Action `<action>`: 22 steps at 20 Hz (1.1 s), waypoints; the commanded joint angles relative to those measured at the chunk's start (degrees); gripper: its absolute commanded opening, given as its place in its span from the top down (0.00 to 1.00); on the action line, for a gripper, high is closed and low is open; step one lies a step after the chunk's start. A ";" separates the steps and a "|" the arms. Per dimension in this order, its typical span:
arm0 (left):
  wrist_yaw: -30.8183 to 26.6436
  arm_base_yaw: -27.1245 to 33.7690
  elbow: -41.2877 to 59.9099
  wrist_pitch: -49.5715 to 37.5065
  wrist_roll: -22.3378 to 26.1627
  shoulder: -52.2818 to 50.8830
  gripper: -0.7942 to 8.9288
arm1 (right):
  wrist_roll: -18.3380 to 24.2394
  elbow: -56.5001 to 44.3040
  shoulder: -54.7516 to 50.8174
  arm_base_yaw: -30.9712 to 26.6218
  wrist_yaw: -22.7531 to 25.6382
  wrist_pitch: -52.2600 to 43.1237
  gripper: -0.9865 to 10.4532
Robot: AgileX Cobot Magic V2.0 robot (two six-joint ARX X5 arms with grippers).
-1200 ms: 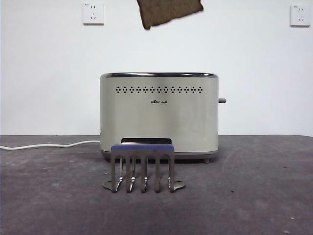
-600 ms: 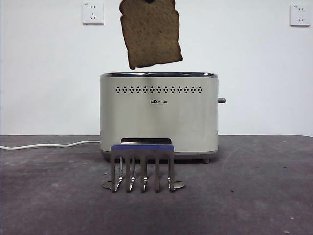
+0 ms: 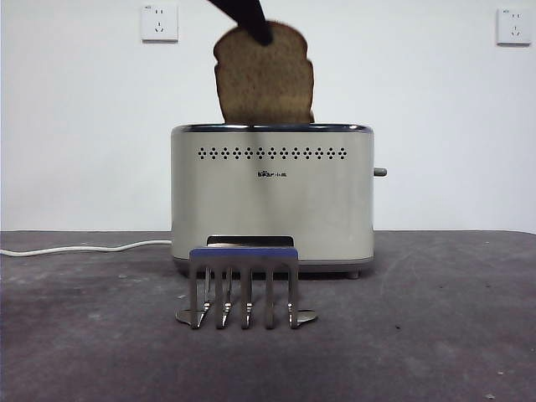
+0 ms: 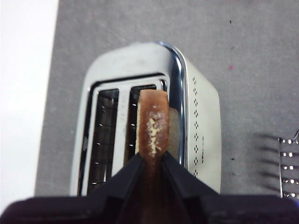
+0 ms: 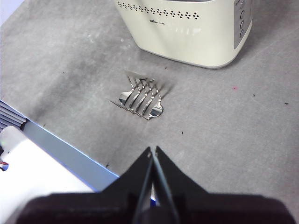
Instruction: Pick up a slice of bread from the rack,put the bread on the toaster,press the button
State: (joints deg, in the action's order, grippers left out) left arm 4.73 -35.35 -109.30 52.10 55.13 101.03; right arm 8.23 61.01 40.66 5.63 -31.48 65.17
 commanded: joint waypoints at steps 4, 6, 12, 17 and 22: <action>0.31 1.57 0.37 -2.19 0.61 4.07 0.93 | 0.72 0.11 0.07 0.13 0.09 0.02 0.92; 0.20 2.29 0.37 -3.65 0.44 5.46 0.93 | 0.87 0.11 0.31 0.13 0.11 -0.04 0.92; 0.13 3.48 0.37 -8.63 -1.97 7.43 0.80 | 1.68 0.11 2.56 0.13 0.13 -5.20 0.92; 0.00 3.45 0.37 -10.19 -3.13 7.41 0.75 | 0.42 0.11 7.93 0.13 0.11 -14.67 0.92; -0.33 3.45 0.37 -11.47 -5.66 6.99 0.75 | -1.46 0.11 15.21 0.11 0.11 -24.85 0.92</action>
State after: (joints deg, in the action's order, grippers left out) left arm 4.51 -31.90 -109.27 41.12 51.13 108.20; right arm 7.70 61.01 55.75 5.63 -31.40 40.71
